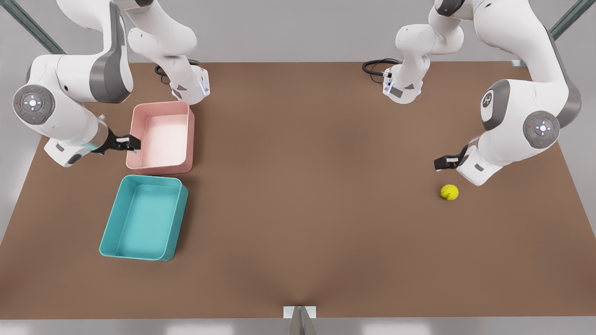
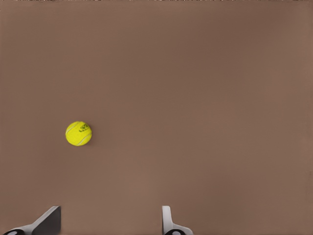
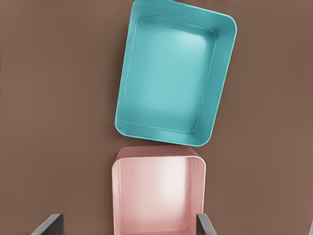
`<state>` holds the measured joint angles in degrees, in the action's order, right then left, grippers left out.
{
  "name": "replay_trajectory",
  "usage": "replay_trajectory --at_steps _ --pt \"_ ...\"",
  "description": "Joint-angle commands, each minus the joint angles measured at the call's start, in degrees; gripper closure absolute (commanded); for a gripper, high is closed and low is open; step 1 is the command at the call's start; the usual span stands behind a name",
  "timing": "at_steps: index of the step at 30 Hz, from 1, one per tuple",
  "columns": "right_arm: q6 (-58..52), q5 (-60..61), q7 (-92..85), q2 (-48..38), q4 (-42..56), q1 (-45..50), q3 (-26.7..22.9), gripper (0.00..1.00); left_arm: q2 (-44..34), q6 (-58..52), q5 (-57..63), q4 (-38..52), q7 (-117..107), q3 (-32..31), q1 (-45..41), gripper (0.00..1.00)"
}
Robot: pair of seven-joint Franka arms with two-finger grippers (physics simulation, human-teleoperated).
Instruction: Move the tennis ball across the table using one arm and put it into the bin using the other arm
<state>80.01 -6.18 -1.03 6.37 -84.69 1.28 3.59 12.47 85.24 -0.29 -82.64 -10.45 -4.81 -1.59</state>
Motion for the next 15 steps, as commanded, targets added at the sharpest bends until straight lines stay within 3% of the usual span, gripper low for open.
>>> replay_trajectory --at_steps 1,3,4,5,9,13,15 --pt "4.10 0.03 -4.68 -0.30 -0.92 0.04 -0.07 0.00 -0.07 1.77 0.03 0.02 -4.40 -0.02 0.01 0.00" --pt "3.83 0.02 -3.80 -0.30 -1.00 0.04 -0.08 0.00 0.01 1.59 0.03 -0.07 -4.14 -0.02 0.10 0.00" --pt "3.83 0.11 -3.89 -0.21 -1.53 0.04 -0.08 0.00 0.71 1.86 0.20 -0.24 -0.90 0.07 0.36 0.17" --pt "4.01 0.20 -3.89 -0.21 -1.88 -0.05 -0.16 0.00 2.12 2.38 0.73 -0.50 10.16 0.50 1.85 0.79" --pt "4.18 -0.85 -4.15 0.05 -2.15 0.22 -0.25 0.00 12.31 25.84 0.82 -2.88 71.15 5.86 6.95 0.79" --pt "5.33 -1.03 -4.15 0.14 -3.99 0.30 -0.34 0.00 18.82 31.30 0.47 -4.99 114.57 7.01 12.14 0.79" --pt "5.33 -1.21 -4.15 0.23 -3.99 0.31 -0.43 0.00 19.61 31.65 0.12 -6.66 120.74 7.01 12.75 0.79"
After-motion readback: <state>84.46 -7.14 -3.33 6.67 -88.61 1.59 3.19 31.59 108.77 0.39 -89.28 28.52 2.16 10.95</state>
